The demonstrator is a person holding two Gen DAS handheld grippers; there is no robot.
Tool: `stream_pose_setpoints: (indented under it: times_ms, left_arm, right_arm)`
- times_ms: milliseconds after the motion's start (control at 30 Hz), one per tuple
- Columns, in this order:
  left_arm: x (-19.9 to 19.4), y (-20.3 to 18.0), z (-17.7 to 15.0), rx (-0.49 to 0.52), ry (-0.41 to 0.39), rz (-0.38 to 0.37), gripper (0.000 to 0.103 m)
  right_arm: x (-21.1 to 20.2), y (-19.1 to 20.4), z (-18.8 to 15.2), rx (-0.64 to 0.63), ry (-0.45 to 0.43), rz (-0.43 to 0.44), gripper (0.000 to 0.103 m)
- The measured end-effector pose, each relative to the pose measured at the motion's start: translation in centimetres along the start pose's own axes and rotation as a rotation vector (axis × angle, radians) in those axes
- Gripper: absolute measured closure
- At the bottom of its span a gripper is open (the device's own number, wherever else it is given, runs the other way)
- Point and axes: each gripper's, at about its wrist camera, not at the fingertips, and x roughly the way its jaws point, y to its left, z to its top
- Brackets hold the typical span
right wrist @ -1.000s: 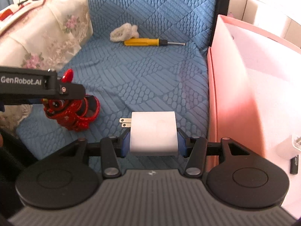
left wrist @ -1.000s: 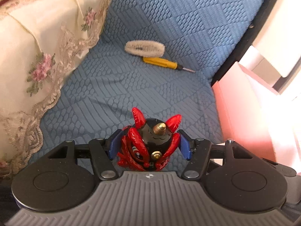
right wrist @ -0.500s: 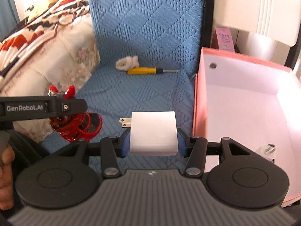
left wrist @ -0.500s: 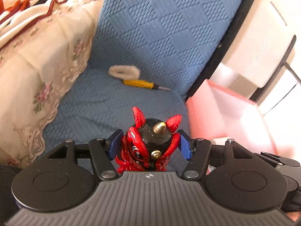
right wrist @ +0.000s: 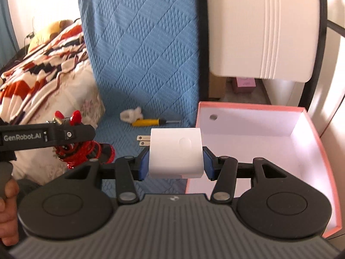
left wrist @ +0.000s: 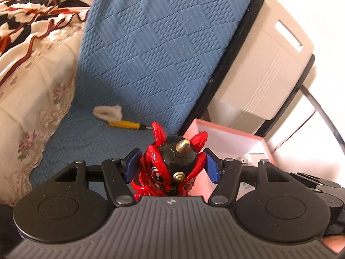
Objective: Organize rigid objects
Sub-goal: 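Carry the red toy with the left tool while the right tool carries the cube to the box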
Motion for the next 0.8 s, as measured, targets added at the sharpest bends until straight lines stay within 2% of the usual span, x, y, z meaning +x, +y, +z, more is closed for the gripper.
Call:
stream_pose_setpoints:
  times_ms: [267, 467, 633, 800]
  left_arm:
    - [0.1, -5.4, 1.5, 0.027, -0.026, -0.065, 0.035]
    - [2.0, -9.3, 1.8, 0.067, -0.024, -0.100, 0.035]
    - [4.4, -11.3, 0.9, 0.098, 0.000, -0.112, 0.035]
    - [7.9, -13.0, -1.2, 0.130, 0.065, -0.102, 0.035]
  right_arm:
    - [-2.1, -3.5, 1.4, 0.010, -0.021, -0.015, 0.050]
    - [-2.8, -7.1, 1.5, 0.030, -0.031, -0.053, 0.050]
    - [-2.1, -10.4, 0.1, 0.068, -0.007, -0.088, 0.050]
    - [-0.3, -13.5, -2.6, 0.108, 0.064, -0.123, 0.050]
